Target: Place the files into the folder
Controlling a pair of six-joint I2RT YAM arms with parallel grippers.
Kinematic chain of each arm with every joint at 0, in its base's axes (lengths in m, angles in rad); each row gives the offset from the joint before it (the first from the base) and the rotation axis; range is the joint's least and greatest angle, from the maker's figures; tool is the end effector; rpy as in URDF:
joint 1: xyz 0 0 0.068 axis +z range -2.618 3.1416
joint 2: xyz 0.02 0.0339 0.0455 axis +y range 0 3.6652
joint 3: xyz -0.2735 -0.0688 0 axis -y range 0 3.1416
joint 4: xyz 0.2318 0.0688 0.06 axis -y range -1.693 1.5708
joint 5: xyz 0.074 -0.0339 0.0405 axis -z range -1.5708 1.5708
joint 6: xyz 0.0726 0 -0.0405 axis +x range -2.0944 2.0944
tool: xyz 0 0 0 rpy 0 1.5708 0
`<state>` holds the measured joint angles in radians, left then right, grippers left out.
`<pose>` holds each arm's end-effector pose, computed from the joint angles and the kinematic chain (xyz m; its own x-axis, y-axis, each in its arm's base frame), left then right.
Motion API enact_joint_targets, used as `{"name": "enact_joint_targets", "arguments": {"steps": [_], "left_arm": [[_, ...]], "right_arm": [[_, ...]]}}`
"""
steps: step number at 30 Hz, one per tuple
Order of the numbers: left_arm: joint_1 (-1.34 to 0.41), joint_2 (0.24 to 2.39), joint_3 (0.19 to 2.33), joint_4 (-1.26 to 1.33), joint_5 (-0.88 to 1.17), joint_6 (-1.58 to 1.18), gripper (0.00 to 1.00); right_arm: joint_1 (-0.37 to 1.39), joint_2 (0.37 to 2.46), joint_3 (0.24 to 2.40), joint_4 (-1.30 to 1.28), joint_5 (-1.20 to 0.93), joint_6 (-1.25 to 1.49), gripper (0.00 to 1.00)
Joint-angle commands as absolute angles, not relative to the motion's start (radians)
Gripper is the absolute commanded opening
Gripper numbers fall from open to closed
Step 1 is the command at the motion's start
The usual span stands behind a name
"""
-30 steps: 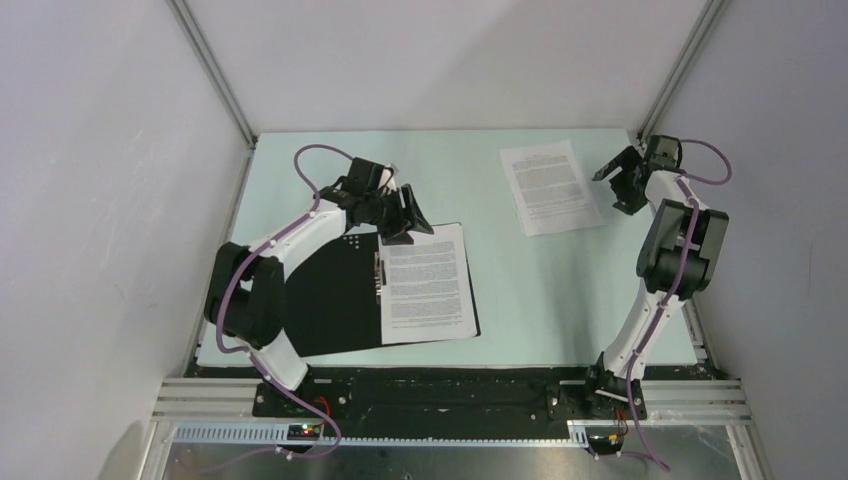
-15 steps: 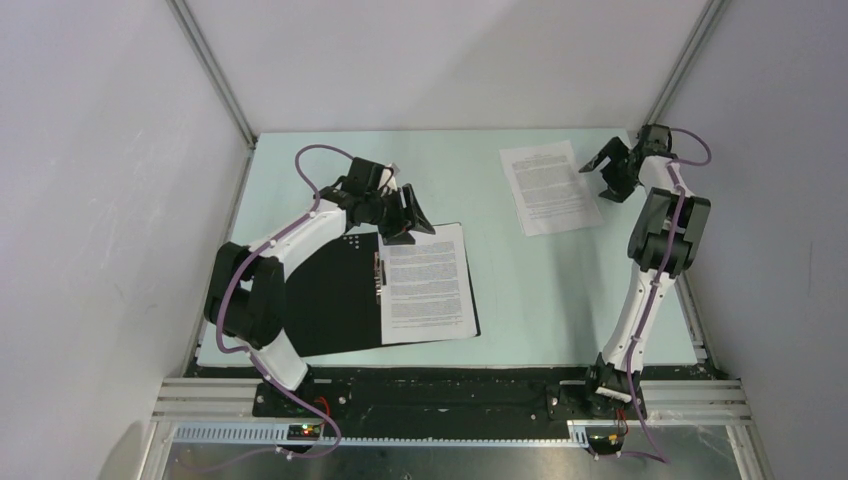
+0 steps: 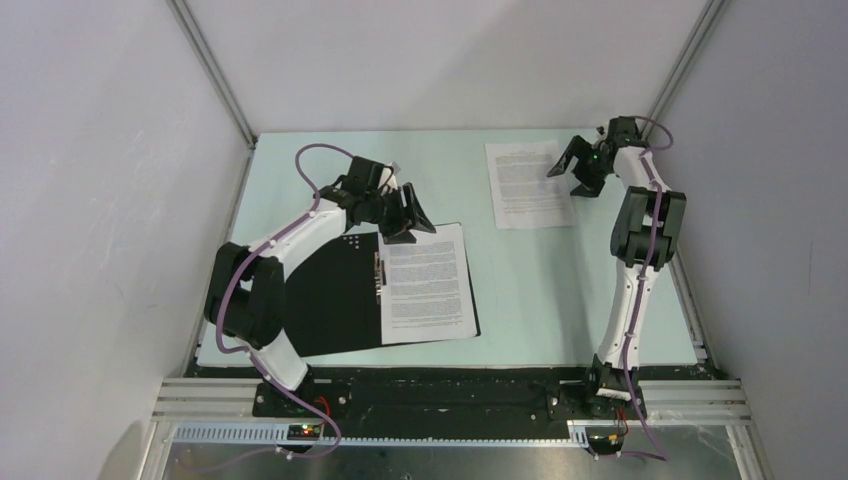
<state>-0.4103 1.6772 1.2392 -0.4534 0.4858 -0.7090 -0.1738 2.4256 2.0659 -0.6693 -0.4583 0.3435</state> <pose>0.3269 -0.1792 0.2340 -0.9463 -0.2162 -0.2404 0.0075 0.7287 -0.6848 0.5336 -0.0611 0.1484 -0.8180 0.4503 -0.3579 0.2186 0.8189 0.5306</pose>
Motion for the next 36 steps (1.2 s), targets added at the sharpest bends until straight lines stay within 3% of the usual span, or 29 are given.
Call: {"name": "enact_joint_targets", "arguments": {"steps": [1,9,23,36], "left_arm": [[-0.417,1.674,1.286,-0.438,0.504,-0.730,0.65],[-0.420,1.858,1.479,-0.412,0.399,-0.765,0.66],[-0.480,2.439,2.143,-0.397,0.413,-0.904,0.70],[-0.537,2.547,2.153,-0.397,0.290,-1.040,0.69]], "right_arm": [[-0.106,2.475,2.065,-0.826,-0.434,0.270,0.93],[-0.063,2.386,1.932,-0.843,-0.307,0.266,0.96],[-0.070,2.249,1.719,-0.789,-0.327,0.339,0.96],[-0.072,2.271,1.752,-0.787,-0.346,0.322,0.93]]}}
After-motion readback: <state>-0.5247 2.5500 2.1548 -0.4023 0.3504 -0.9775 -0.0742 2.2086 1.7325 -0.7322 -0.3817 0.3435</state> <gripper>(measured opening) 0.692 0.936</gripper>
